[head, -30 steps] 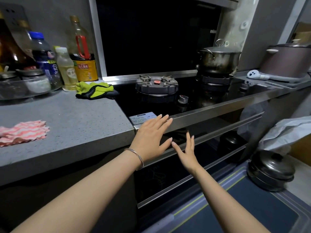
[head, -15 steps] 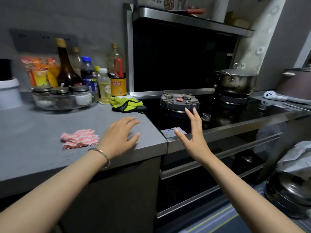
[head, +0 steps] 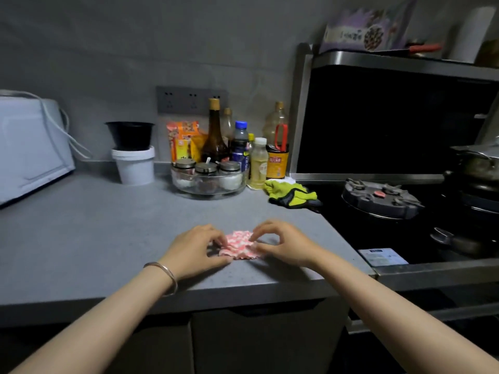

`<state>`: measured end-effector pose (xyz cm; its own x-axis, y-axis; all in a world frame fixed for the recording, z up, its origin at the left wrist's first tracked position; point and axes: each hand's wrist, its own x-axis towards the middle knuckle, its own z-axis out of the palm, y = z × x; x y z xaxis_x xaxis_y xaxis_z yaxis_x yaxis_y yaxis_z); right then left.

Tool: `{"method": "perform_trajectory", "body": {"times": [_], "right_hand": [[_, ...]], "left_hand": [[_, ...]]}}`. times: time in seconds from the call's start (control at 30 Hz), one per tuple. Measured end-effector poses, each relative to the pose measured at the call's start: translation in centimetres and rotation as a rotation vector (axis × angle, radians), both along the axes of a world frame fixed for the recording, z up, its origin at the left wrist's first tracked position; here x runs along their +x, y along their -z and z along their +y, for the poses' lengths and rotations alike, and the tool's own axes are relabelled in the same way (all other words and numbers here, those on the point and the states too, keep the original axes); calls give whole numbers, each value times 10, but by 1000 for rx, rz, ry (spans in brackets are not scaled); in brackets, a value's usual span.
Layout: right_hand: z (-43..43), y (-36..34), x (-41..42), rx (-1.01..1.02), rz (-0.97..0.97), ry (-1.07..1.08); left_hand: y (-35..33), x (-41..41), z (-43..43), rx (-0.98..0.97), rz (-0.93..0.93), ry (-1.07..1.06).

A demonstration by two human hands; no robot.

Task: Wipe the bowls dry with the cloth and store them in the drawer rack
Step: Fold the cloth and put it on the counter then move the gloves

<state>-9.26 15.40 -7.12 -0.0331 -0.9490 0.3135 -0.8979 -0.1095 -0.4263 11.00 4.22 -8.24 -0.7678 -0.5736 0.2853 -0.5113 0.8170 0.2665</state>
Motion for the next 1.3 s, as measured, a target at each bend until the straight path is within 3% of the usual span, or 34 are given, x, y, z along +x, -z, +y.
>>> {"method": "perform_trajectory", "body": {"times": [0.1,0.3,0.37,0.5,0.67,0.83,1.03,1.2,1.3], "right_hand": [[-15,-4,6,71,198,6],[-27,-8,13,31,318,10],[-29,-14,13,31,181,57],[-37,-40,14,19,-346,58],[-39,-80,16,41,-498,22],[-32,-115,15,-40,-637,-60],[-34,-122,-11,-187,-675,44],[-22,-114,-41,-380,-578,209],[-10,-109,-49,-368,-684,191]], "left_hand": [[4,0,-3,-23,11,-6],[3,-2,-7,43,32,-9],[-3,-4,-8,175,107,-7],[-30,-9,-8,611,453,7],[-66,-15,0,823,591,39],[-80,-19,-6,741,521,142],[-67,-16,-32,749,240,152],[-89,-22,-42,679,613,67],[-105,-26,-34,694,691,96]]}}
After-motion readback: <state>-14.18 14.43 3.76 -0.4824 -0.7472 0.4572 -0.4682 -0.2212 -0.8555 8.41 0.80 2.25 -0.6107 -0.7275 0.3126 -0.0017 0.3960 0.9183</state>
